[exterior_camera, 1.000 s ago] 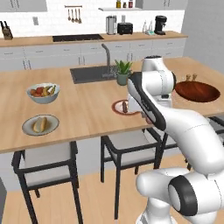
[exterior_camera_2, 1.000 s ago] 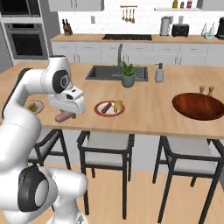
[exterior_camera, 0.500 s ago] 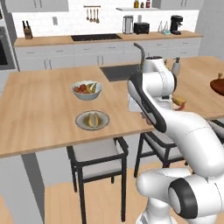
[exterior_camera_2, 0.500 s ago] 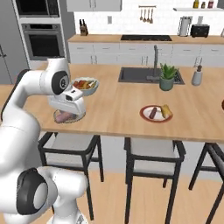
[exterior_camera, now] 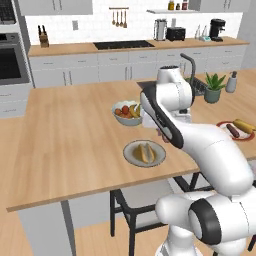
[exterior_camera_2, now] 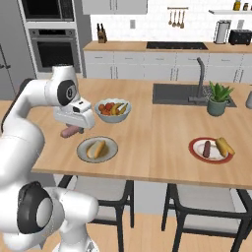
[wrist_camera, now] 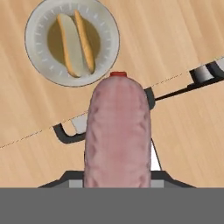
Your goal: Place one bun and one sausage from the bowl on each plate.
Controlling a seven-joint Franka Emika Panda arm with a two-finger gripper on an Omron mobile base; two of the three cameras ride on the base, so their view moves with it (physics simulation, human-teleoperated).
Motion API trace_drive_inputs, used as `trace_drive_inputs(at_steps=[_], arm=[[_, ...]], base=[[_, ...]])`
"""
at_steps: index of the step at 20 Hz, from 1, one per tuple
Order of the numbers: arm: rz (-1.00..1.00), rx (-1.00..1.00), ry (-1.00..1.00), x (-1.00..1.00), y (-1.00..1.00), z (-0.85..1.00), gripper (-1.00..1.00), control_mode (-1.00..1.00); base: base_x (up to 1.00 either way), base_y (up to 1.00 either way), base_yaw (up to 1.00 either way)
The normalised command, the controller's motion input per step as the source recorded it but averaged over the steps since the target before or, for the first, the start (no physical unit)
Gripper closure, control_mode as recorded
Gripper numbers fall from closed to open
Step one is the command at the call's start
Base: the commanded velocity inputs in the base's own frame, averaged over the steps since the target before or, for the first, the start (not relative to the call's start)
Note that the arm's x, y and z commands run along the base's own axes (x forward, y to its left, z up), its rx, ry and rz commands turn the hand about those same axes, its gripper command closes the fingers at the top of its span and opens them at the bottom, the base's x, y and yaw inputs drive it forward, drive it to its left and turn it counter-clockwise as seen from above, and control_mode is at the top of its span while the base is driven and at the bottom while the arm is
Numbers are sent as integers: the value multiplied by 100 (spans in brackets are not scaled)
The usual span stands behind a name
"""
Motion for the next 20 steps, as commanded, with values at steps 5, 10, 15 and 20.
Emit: trace_drive_inputs(at_steps=[5,10,15,20], arm=[[5,0,8,92,50,-88,100,-100],[11,0,2,100,57,-98,100,-100],[13,0,0,100,26,-81,100,-100],[7,0,-2,63,0,-68,100,-100]], base=[[0,0,0],[0,0,0],[0,0,0],[0,0,0]])
